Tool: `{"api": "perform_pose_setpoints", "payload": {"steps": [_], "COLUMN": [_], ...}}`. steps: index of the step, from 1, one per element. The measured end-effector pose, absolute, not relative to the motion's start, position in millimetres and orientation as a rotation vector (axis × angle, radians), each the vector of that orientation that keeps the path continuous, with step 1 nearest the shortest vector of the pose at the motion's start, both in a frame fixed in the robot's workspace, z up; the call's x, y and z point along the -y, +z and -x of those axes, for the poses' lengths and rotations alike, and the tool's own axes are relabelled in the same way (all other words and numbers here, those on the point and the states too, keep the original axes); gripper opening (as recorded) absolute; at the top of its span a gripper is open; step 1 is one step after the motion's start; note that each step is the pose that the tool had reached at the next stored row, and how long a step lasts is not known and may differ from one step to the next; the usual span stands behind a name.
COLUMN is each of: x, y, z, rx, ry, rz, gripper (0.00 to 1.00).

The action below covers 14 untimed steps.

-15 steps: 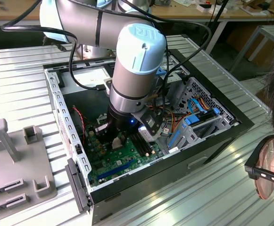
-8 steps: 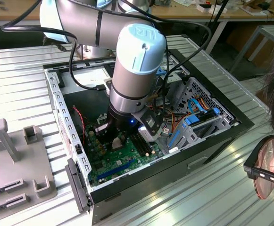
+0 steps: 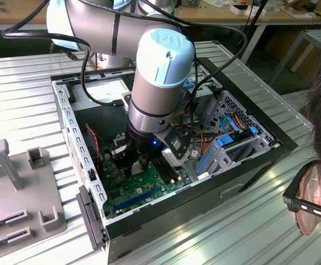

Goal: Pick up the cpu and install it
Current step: 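Place the cpu into insertion slot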

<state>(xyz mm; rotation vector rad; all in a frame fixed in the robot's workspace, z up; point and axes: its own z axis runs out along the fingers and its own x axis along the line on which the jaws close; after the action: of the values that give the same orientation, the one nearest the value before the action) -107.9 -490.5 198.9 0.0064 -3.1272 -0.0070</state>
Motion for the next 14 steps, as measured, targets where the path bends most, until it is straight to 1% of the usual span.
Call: {"api": "perform_pose_setpoints", "payload": {"steps": [14], "x": [490.5], "y": [200.3], "z": [107.9], "rx": [3.127], "ry": [-0.008], "rz": [-0.009], "gripper": [0.47]}}
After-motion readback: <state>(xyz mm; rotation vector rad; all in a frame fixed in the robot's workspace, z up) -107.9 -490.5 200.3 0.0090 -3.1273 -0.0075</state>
